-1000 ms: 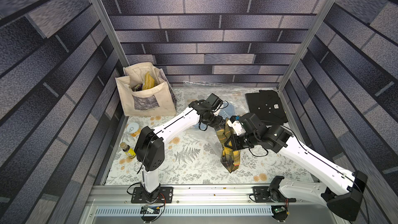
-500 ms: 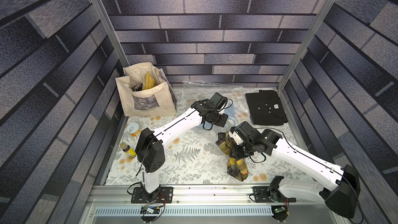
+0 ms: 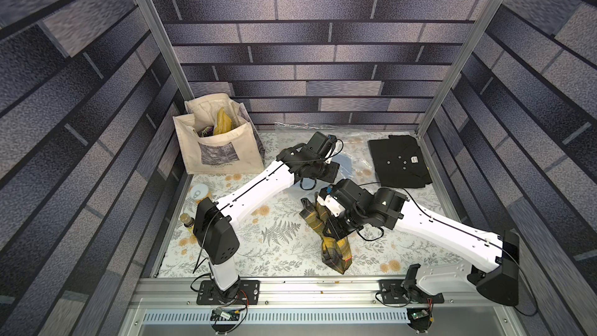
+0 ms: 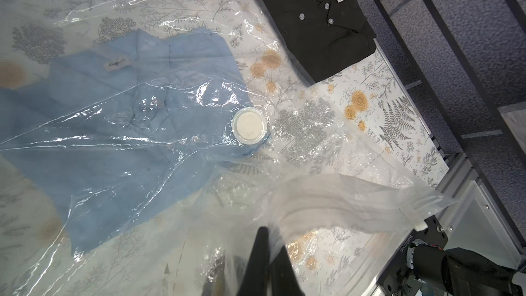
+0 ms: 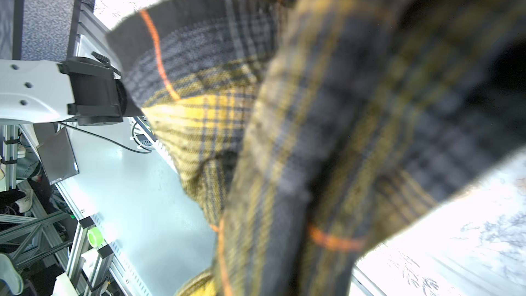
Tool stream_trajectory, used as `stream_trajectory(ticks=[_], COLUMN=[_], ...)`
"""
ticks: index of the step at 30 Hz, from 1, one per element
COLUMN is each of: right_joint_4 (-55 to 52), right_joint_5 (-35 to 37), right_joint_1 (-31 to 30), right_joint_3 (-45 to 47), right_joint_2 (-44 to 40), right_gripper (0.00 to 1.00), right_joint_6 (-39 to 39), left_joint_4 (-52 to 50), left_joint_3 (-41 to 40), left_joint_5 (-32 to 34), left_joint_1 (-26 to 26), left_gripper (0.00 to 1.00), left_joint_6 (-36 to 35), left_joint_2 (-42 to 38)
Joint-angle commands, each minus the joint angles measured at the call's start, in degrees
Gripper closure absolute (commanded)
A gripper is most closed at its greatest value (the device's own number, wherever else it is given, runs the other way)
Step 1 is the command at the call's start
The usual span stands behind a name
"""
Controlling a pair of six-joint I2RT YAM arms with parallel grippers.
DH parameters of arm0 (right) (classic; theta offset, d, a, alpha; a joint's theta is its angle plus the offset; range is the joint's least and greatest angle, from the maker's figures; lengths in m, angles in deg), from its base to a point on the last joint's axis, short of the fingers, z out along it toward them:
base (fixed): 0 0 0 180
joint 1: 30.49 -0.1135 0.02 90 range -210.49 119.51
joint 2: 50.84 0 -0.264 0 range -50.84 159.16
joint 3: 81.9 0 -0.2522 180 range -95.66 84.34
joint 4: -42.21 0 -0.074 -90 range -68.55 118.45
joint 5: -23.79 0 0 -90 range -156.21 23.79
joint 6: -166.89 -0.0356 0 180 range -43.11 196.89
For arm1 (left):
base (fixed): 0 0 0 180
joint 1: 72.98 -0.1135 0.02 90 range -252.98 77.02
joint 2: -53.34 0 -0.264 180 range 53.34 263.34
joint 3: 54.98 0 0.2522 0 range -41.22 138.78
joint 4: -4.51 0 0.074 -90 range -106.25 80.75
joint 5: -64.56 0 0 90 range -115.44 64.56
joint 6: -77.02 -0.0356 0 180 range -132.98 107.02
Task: Place the folded shirt into the vacuum bag
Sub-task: Place the shirt in the vacuum bag.
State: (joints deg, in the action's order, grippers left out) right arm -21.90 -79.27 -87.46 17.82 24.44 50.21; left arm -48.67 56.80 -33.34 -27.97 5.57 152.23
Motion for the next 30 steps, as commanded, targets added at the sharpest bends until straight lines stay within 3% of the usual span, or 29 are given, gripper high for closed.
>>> stream_trajectory(ticks=[1, 4, 9, 15, 23, 27, 30], right_joint_4=[4.41, 5.91, 6.95, 5.3, 7.36, 11.9, 15.27], right_joint_5=[-2.27, -2.78, -1.12, 1.5, 3.72, 8.97, 9.13], right_joint_1=[3.05, 5.75, 7.33, 9.0, 11.5, 12.31, 13.24], right_joint_3=[4.89, 11.29, 14.34, 8.61, -1.07, 3.0, 9.02], right_joint_2=[-2.5, -3.85, -4.56, -5.7, -0.14, 1.09, 3.68], right_gripper=[1.0, 1.0, 1.0, 1.0, 1.0, 1.0, 1.0], right_joint_6=[-2.16, -3.9, -5.9, -5.78, -3.56, -2.31, -2.22], left_joint_4=[3.24, 5.62, 6.89, 6.11, 7.14, 7.63, 8.48], left_joint_3=[-1.53, -3.83, -5.27, -7.58, -9.01, -10.31, -10.92], left_joint_5=[-0.68, -1.59, -1.67, -0.9, 0.83, 1.49, 1.18], left_joint_1=[0.08, 0.77, 3.0, 4.43, 7.27, 7.02, 6.93], left_gripper=[0.96, 0.97, 0.96, 0.96, 0.96, 0.96, 0.96], left_joint_6=[1.88, 2.83, 2.59, 2.0, 2.02, 2.09, 2.36], left_joint_2=[-5.37, -7.58, -9.48, -9.68, -10.9, -12.27, -13.1])
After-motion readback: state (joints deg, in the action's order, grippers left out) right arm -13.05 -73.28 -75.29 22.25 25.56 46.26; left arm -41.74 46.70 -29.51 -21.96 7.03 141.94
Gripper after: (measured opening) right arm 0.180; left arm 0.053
